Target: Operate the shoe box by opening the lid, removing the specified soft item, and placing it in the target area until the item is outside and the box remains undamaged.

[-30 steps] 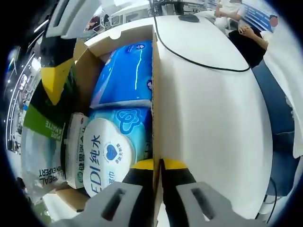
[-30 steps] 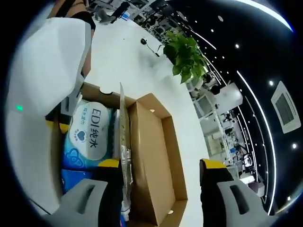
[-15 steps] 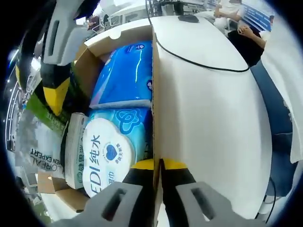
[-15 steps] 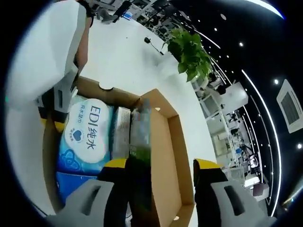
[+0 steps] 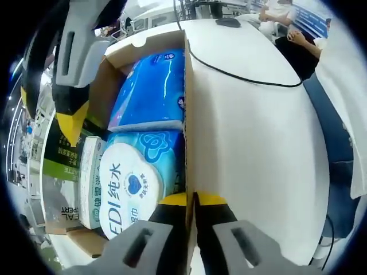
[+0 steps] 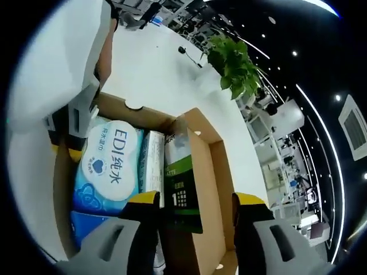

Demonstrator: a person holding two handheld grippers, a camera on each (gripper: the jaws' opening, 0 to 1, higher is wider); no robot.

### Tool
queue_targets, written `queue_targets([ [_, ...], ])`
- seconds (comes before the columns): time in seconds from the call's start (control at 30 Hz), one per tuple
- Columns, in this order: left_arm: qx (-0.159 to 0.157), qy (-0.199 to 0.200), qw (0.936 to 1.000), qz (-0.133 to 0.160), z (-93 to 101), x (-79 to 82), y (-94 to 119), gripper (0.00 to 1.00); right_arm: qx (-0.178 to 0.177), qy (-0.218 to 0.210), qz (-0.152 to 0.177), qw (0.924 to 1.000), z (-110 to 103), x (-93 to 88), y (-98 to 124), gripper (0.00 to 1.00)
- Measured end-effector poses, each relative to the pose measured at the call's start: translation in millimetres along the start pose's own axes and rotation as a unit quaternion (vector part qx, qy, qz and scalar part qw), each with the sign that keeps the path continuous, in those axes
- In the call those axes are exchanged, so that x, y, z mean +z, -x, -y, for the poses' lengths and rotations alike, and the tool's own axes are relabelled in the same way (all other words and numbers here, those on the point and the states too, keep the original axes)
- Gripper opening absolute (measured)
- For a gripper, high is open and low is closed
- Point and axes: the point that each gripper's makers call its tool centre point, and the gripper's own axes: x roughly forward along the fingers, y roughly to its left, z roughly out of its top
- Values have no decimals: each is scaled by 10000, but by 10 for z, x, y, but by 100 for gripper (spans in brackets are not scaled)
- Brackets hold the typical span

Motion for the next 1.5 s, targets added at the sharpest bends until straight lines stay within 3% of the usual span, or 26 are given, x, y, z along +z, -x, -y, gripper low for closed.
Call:
queue_targets([
  [0.23,7,-1,10000,2,0,-8,-7,2,209,-216,73,9995,38,49,7,50],
  [0.33,9,-4,10000,1,-1,-10,-12,2,889,-657,-23,9939,-70,13,-15,50],
  [0.4,8,-4,10000,1,2,-9,-9,2,916,-658,-29,9936,0,-2,-23,50],
  [0.6,20,0,10000,5,0,-11,-12,2,1541,-1186,-123,9808,-9,-41,-36,54],
  [0.7,20,3,10000,10,0,-7,-12,2,1879,-1203,-199,9746,-13,-68,-45,53],
  [0.83,20,9,10000,13,1,-1,-13,2,2021,-1296,-312,9702,44,-92,-86,51],
  [1.03,27,10,10000,18,4,-1,-13,2,2515,-1212,-423,9593,-29,-73,-134,41],
  [1.23,22,14,10000,22,1,-2,-12,2,2762,-1244,-506,9517,-65,-50,-183,40],
  [1.5,23,20,10000,36,-9,0,-12,2,3021,-1101,-635,9448,-141,-64,-204,28],
])
